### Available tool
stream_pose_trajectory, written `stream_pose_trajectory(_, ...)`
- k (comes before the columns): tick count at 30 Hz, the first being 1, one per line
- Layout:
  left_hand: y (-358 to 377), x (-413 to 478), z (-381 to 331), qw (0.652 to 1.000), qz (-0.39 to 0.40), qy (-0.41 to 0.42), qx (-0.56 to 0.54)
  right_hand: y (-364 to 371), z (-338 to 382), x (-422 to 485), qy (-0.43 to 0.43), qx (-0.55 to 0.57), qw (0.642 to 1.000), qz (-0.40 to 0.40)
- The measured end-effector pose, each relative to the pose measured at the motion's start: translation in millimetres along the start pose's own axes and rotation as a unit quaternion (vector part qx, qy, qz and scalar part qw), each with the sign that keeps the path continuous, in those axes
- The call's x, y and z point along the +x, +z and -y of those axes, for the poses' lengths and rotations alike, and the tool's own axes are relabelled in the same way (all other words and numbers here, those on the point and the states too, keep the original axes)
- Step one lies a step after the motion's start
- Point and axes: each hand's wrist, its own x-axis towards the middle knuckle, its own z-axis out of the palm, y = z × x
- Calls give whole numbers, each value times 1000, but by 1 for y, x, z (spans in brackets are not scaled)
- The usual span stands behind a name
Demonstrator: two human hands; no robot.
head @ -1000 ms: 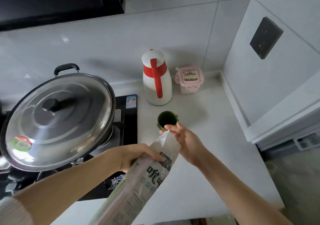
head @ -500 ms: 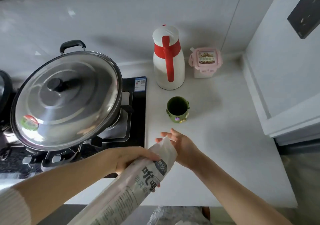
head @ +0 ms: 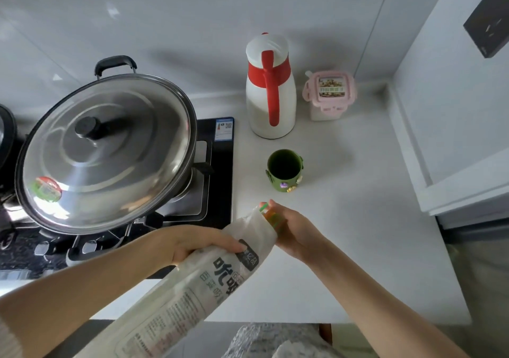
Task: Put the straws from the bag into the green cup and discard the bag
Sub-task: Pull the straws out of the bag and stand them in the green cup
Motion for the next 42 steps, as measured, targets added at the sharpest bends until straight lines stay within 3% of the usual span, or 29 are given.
stream_pose_trajectory(6, 8, -21, -12, 996, 41, 84, 14, 12, 8, -4, -84, -11, 996, 9)
stream_pose_trajectory(10, 12, -26, -22, 990, -2, 130, 48, 18, 12, -12, -99, -73, 992, -16)
stream_pose_trajectory(18, 22, -26, -20, 970, -72, 187, 141, 13, 61, -25, -244, 37, 964, -97)
stream_pose_trajectory(24, 23, -21, -16, 946, -123, 243, 176, 19, 111, -48, -352, 168, 908, -154)
stream_pose_trajectory(29, 17, -20, -12, 934, -163, 259, 183, 26, 164, -63, -415, 119, 888, -156)
stream_pose_trajectory(34, 9, -16, 0, 930, -185, 268, 168, 43, 208, -93, -514, 96, 840, -144)
stream_pose_trajectory(42, 6, -13, 4, 928, -201, 266, 164, 79, 214, -79, -598, 36, 785, -157)
